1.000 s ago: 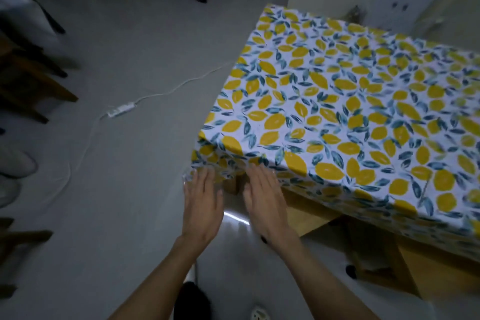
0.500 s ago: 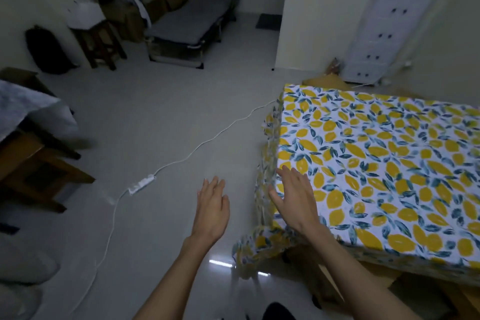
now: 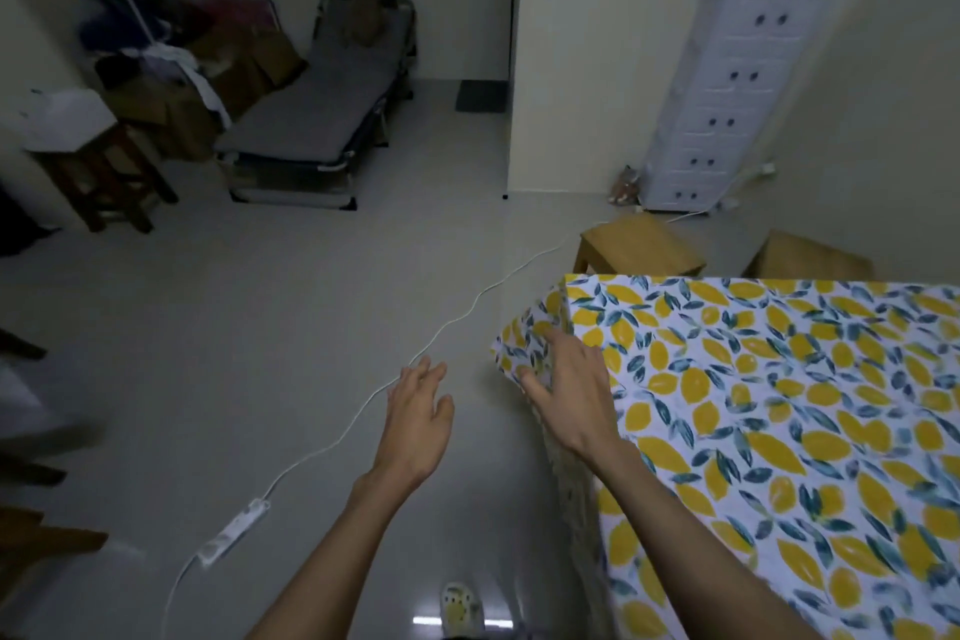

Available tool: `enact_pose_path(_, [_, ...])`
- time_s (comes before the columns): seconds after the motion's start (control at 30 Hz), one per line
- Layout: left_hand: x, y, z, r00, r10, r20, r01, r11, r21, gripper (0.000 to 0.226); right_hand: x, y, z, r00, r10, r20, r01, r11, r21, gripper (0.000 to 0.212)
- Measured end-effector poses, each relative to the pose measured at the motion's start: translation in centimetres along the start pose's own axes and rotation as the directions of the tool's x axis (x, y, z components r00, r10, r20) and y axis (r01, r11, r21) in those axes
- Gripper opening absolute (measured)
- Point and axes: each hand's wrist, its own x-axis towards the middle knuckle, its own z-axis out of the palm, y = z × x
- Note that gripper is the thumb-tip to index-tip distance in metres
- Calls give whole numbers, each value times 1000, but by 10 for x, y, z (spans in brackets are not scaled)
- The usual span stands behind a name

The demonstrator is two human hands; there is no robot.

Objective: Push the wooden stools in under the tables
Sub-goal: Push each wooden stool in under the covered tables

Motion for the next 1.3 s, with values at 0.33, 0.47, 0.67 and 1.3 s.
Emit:
enact_pose_path(0.33, [231, 34, -20, 991, 124, 49, -121, 990, -69, 41, 215, 11, 7, 983, 127, -135, -126, 992, 17, 50])
enact_pose_path(0.47, [350, 38, -21, 960, 226, 165, -220, 974, -54, 39, 306, 29, 17, 959, 212, -188, -211, 977, 26, 44])
enact_pose_path(0.67, [525, 78, -27, 892, 329, 310, -337, 941, -29, 40, 439, 55, 11, 905, 350, -240, -350, 936, 44, 49])
enact_pose_path(1.3, [924, 303, 152, 623, 583, 522, -570, 795, -208, 37, 776, 268, -77, 607, 653, -453, -673, 725, 143, 47])
